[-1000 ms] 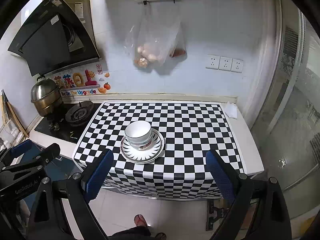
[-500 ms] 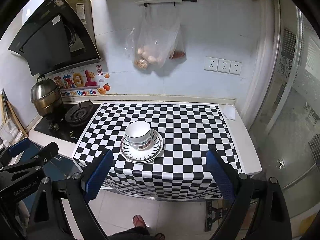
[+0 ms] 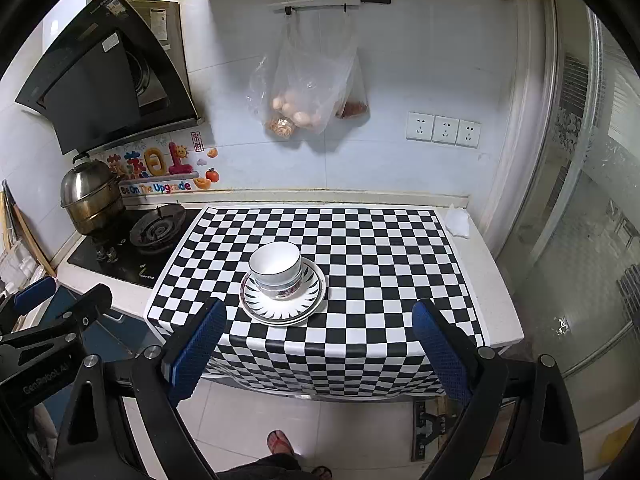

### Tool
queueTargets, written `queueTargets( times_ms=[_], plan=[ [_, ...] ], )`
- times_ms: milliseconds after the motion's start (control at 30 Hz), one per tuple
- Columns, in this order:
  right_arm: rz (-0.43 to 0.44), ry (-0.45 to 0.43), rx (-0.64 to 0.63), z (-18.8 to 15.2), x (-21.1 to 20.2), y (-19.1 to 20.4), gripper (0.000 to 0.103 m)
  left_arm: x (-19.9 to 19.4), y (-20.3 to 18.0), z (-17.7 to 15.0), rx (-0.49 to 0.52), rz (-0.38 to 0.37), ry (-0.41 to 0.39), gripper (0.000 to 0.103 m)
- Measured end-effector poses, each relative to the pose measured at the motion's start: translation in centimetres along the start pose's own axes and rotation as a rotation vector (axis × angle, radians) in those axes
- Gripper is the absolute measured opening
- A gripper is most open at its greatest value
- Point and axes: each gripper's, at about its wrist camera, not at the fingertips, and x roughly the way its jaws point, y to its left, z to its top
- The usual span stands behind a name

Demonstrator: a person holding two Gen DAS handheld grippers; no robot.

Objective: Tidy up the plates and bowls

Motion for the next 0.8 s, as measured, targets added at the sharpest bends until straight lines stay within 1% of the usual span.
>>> queueTargets(
  times_ms=[533,800],
  plan=[
    [-0.021,-0.025,0.009,-0.3,-1.6,0.1,0.096,-0.9,0.1,0.2,0.019,-0.015,-0.021,0.091],
    [-0.015,-0.031,0.012,-0.3,-2.0,0.0,0.096,-1.7,0.1,0.0,0.025,-0.01,-0.032,0.091]
  ],
)
